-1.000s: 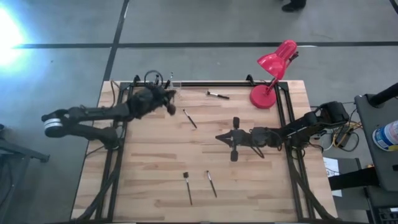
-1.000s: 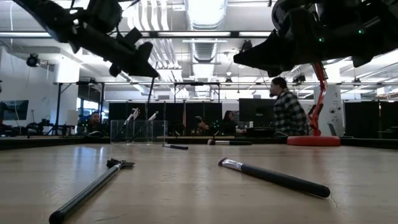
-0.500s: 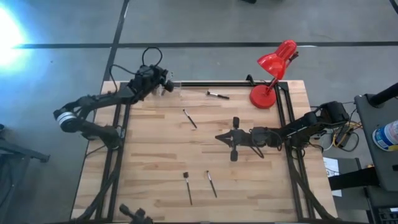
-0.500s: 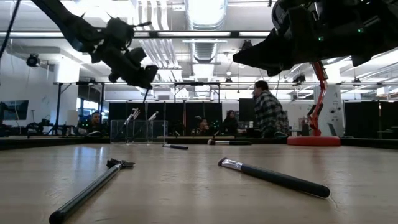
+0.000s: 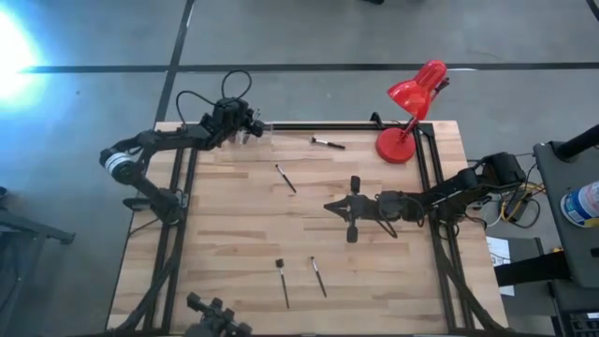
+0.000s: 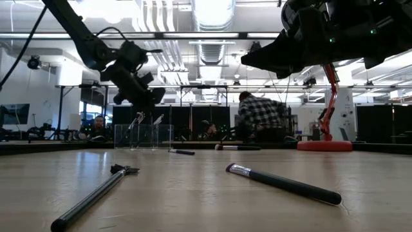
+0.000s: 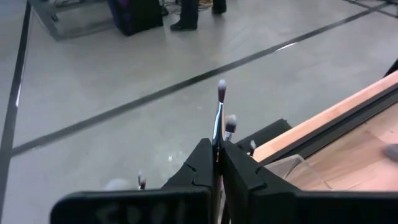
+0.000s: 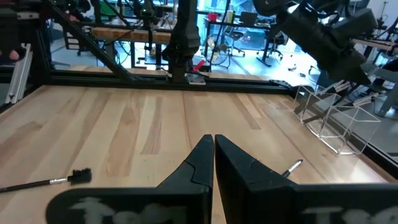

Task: Put items in baskets/containers
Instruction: Put the black eyeshadow brush into the transparent organizer

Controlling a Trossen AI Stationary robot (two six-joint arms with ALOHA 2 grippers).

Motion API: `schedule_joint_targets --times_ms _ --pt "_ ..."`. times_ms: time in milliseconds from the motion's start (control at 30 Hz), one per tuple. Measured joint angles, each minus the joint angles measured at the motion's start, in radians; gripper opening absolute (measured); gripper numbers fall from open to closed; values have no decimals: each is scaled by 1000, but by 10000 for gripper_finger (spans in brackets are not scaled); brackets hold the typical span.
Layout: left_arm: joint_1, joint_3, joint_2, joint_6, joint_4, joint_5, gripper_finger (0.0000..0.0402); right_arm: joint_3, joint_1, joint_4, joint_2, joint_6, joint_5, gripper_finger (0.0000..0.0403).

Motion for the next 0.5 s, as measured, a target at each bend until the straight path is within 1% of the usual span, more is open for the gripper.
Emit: schedule_joint_targets --times_ms 300,500 --pt "7 0 -3 -33 -55 0 27 0 0 -1 0 0 0 8" --pt "7 20 -45 -36 -137 0 55 0 0 -2 0 -1 0 8"
